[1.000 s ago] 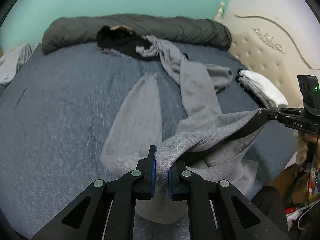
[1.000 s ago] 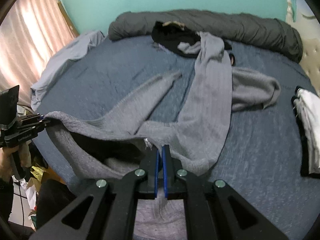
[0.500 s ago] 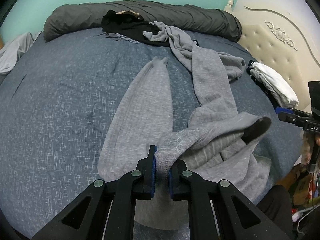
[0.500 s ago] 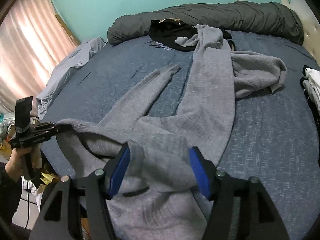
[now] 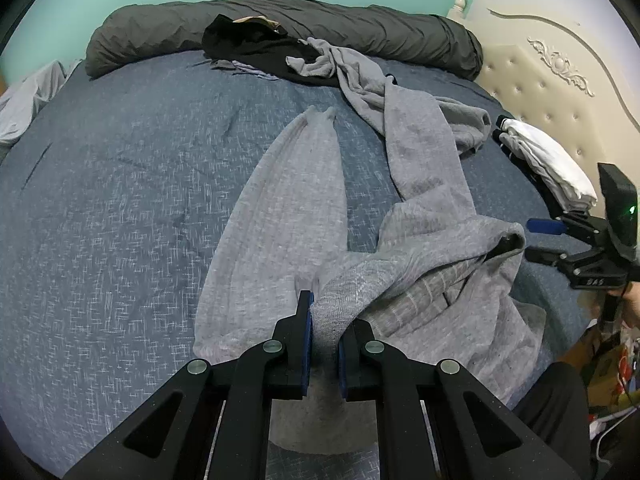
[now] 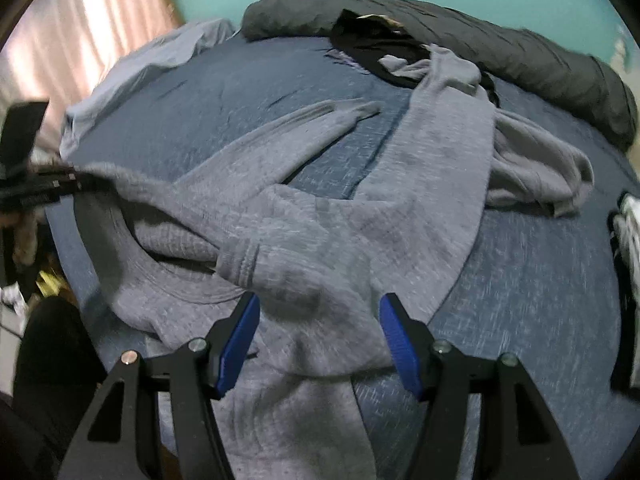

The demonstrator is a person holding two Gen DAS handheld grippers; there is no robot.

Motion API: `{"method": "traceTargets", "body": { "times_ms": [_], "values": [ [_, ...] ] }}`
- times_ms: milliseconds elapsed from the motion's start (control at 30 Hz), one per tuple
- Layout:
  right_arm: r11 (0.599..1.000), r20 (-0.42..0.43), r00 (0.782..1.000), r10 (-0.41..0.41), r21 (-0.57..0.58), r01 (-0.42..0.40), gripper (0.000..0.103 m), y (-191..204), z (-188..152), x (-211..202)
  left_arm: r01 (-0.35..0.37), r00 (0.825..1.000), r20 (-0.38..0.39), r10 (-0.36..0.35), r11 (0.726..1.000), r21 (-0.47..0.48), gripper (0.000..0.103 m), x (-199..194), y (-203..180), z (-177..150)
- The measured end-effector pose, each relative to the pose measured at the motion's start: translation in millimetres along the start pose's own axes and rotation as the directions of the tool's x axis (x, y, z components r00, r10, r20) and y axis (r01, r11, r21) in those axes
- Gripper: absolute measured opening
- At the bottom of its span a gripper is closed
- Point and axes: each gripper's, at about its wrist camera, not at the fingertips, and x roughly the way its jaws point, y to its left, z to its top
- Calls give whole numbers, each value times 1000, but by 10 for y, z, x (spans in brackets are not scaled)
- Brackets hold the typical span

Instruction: Fold clothes

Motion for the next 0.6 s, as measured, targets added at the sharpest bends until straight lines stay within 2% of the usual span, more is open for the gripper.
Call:
{"method": "traceTargets", "body": {
  "times_ms": [100,167,233,267,333,367,400,500,600],
  "values": [
    [999,-36,999,12,-50,-14,63,105,25,137,-1,1000,-6,1,1000,-2,11,24,15,4],
    [996,-56,998,-18,-87,13,57,174,16,233,-4,1000,-13,4,1000,5,11,44,16,1],
    [995,-63,998,-27,-93,21,24,189,5,273,0,1000,-17,0,1000,9,13,47,26,3],
    [996,-63,998,-30,-92,24,19,189,1,283,0,1000,-20,0,1000,10,16,44,37,7],
    [997,-49,998,-33,-72,30,9,148,8,253,4,1000,-18,-4,1000,4,34,1,69,31],
    [998,-41,998,-38,-61,35,9,120,17,231,6,1000,-15,-6,1000,-1,46,-24,86,44],
    [998,-33,998,-45,-46,44,7,80,29,200,9,1000,-12,-9,1000,-5,50,-49,102,58],
    [999,-20,999,-47,-7,46,6,-27,52,121,39,999,15,-38,999,-31,60,-192,159,127],
    [998,-19,998,-62,16,63,6,-101,62,64,2,1000,30,-2,1000,13,62,-271,193,155]
  ]
}}
